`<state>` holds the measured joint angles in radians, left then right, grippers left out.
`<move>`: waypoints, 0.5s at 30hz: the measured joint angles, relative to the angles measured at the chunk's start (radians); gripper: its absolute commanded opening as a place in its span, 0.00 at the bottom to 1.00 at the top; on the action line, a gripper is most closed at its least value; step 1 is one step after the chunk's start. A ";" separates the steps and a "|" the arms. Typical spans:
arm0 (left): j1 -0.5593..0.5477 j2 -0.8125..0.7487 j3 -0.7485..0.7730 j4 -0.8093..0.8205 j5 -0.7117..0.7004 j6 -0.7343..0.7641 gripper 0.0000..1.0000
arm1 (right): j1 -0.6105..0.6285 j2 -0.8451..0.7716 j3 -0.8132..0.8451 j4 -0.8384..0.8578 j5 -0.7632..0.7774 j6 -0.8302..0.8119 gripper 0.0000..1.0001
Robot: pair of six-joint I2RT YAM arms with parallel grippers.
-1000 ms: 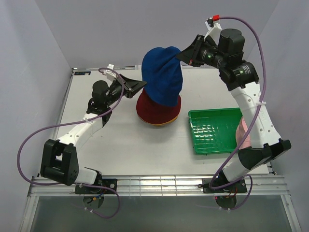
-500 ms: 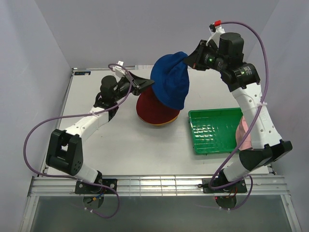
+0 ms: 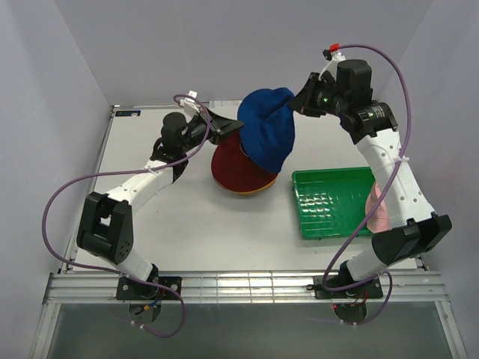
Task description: Stack the hats
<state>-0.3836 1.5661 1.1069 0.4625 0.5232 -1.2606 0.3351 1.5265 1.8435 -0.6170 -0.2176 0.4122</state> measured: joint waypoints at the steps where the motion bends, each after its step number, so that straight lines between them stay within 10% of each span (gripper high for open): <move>1: 0.002 0.000 -0.002 0.000 0.000 0.001 0.00 | 0.000 0.000 -0.013 0.003 -0.005 0.000 0.08; 15: 0.098 -0.065 -0.108 -0.009 0.017 0.015 0.00 | 0.001 0.001 -0.119 0.148 -0.135 0.043 0.08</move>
<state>-0.2855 1.5009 0.9993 0.4534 0.5400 -1.2453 0.3363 1.5276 1.7241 -0.4690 -0.3523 0.4557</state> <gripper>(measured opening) 0.016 0.081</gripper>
